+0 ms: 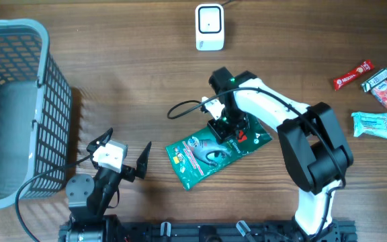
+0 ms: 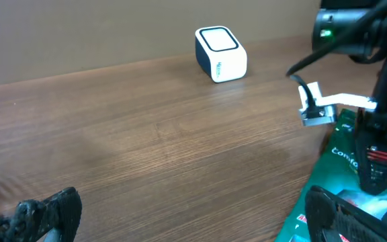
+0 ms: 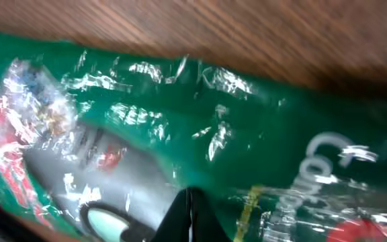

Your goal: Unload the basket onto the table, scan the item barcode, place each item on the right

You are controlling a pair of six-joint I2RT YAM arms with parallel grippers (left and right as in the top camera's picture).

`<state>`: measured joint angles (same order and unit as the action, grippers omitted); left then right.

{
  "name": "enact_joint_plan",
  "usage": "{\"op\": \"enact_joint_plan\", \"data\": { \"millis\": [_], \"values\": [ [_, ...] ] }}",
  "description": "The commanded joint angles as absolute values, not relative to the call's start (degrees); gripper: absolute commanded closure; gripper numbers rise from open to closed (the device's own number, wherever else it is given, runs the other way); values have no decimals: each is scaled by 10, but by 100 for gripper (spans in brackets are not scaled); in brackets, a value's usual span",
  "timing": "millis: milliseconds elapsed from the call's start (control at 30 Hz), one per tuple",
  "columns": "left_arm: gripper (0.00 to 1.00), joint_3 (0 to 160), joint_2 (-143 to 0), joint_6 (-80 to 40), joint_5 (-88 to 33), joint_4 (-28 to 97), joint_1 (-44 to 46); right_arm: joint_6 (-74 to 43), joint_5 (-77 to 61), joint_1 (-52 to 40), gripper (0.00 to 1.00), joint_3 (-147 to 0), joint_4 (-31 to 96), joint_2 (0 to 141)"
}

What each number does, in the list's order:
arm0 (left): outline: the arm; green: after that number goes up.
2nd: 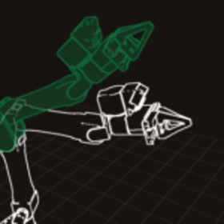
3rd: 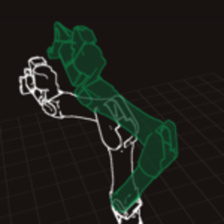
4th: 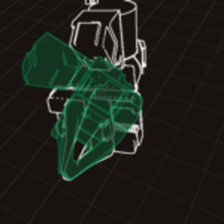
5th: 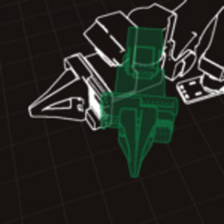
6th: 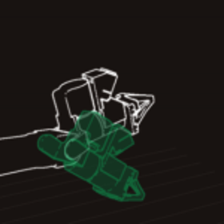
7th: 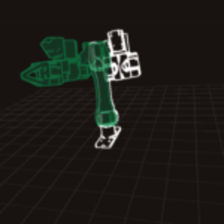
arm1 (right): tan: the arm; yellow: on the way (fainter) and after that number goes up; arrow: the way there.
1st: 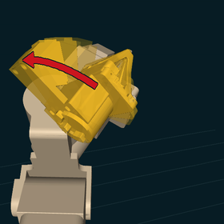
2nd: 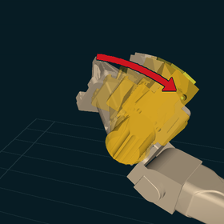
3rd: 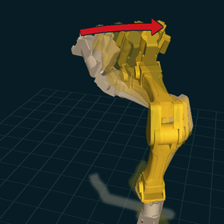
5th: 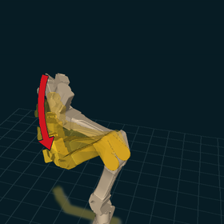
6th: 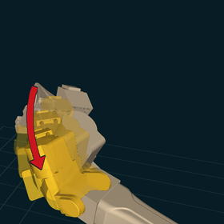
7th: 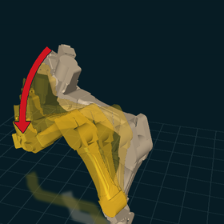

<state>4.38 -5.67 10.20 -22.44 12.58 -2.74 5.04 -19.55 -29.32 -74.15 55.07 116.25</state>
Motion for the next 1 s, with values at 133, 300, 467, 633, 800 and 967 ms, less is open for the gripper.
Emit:
{"op": "enact_joint_plan", "data": {
  "millis": [133,300,467,633,800,967],
  "values": [
    [0,41,-54,97,-231,124,-28,-36,-204,-298,95,-579,418,1168],
    [0,41,-54,97,-231,124,-28,-382,-85,-272,95,-578,336,1168],
    [0,41,-54,97,-231,124,-28,-556,-72,-178,95,-579,327,1168],
    [0,41,-54,97,-231,124,-28,-486,-76,-166,95,-591,289,1166],
    [0,41,-54,97,-231,124,-28,-333,-138,-176,95,-614,306,1090],
    [0,41,-54,97,-231,124,-28,-153,-217,-177,0,-615,318,939]
  ]
}}
